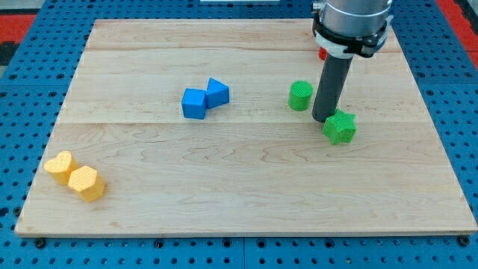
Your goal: Slide the green star towards the bottom right
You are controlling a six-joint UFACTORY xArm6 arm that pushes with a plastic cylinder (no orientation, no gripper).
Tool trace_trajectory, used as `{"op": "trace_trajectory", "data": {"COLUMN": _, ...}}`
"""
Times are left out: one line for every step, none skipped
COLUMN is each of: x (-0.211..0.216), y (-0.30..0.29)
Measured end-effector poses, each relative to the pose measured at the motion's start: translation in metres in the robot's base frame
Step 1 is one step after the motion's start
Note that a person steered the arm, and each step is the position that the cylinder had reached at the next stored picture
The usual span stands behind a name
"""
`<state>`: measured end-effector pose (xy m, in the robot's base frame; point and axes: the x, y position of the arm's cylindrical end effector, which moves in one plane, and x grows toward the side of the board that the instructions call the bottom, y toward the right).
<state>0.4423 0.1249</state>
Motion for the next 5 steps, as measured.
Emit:
{"op": "trace_trajectory", "data": {"x": 0.020, "y": 0.027}}
{"op": "trace_trajectory", "data": {"x": -0.014, "y": 0.044}}
{"op": "trace_trajectory", "data": {"x": 0.025, "y": 0.033}}
{"op": "trace_trajectory", "data": {"x": 0.062, "y": 0.024}}
{"op": "trace_trajectory", "data": {"x": 0.031, "y": 0.024}}
